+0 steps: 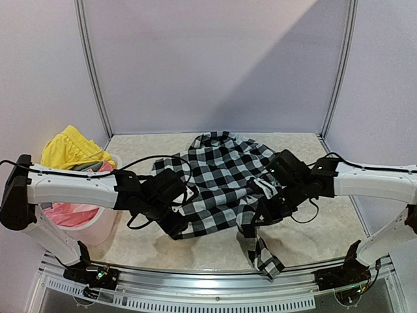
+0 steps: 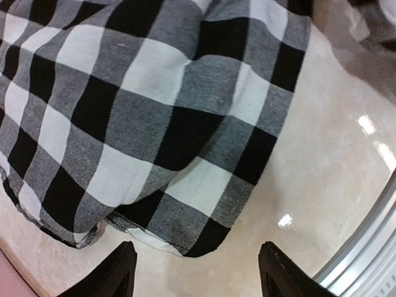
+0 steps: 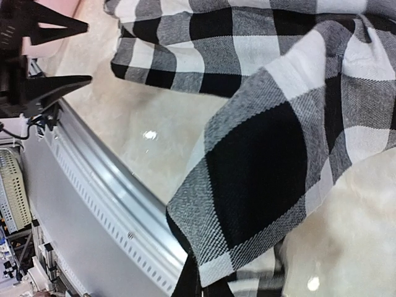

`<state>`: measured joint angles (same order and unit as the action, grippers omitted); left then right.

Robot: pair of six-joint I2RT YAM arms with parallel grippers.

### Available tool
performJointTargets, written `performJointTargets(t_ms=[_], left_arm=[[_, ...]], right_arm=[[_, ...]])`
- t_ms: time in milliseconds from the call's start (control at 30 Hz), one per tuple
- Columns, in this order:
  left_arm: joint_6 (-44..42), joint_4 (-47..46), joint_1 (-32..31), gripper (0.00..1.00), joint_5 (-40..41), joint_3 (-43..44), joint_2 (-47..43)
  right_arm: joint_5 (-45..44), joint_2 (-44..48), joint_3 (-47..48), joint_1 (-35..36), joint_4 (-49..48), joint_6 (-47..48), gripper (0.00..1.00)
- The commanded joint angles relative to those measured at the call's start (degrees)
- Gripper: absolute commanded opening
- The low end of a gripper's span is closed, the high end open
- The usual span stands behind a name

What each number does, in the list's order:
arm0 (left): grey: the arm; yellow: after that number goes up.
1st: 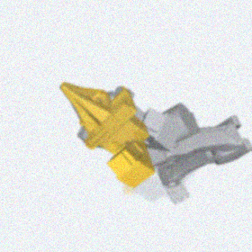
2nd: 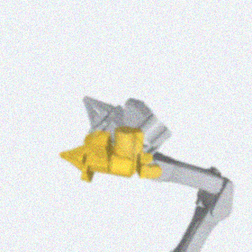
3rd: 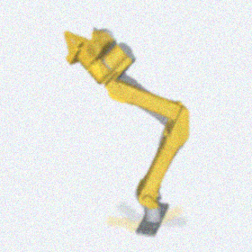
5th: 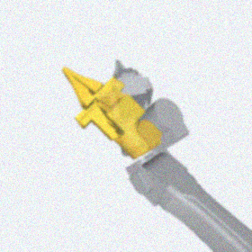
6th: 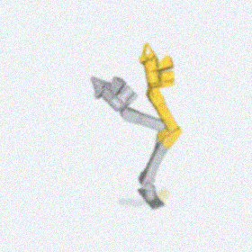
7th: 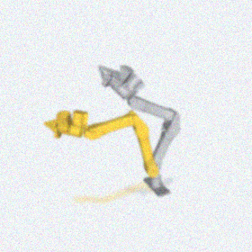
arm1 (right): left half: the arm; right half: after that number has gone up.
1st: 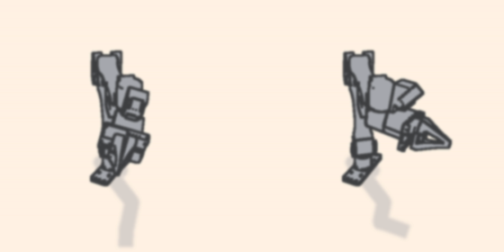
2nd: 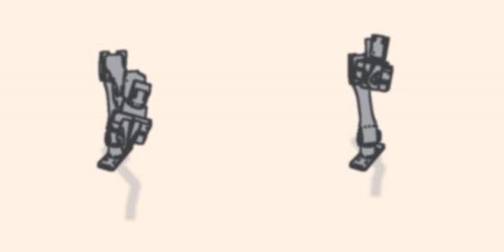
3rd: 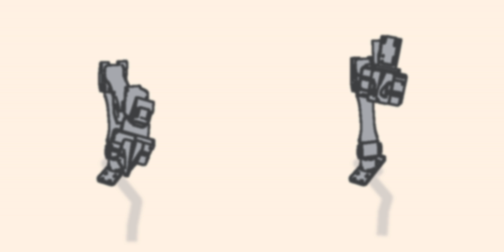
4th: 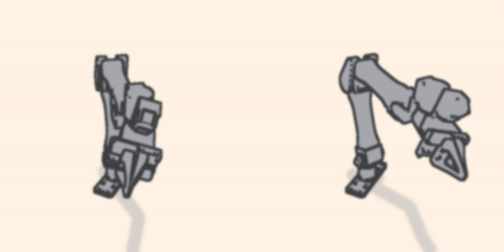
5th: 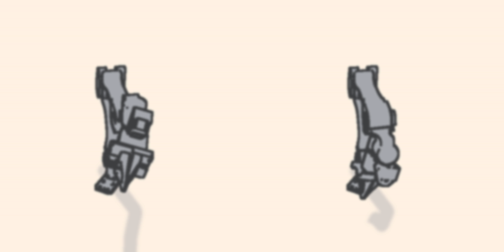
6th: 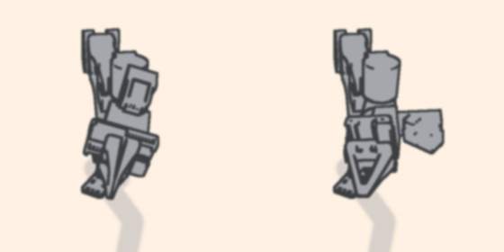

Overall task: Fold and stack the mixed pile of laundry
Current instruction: Pick up the crumpled shirt from the center of the board.

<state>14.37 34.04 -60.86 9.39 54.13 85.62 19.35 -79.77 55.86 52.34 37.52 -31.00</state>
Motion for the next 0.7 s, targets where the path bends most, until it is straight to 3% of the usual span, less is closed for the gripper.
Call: performJointTargets(t_ms=[0,233,500,567,667], left_arm=[[-8.64,3.17,-2.51,0.68,-3.07,2.07,2.55],[-10.68,7.91,-3.39,0.67,-1.92,7.09,12.12],[-9.08,10.35,-3.39,0.64,2.71,8.00,18.07],[-8.93,10.43,-3.39,0.60,4.12,8.17,19.24],[-9.04,10.27,-3.39,0.45,6.44,8.42,20.45]], right_arm=[[-2.00,7.83,-1.93,-0.13,12.07,-2.78,0.00],[-7.58,18.59,-3.06,-0.24,21.02,-6.71,0.00],[-7.14,24.94,-5.46,-0.40,28.81,-13.99,0.00],[-6.79,27.12,-5.43,-0.44,30.65,-15.11,0.00],[-4.85,29.58,-4.71,-0.49,32.94,-15.62,0.00]])
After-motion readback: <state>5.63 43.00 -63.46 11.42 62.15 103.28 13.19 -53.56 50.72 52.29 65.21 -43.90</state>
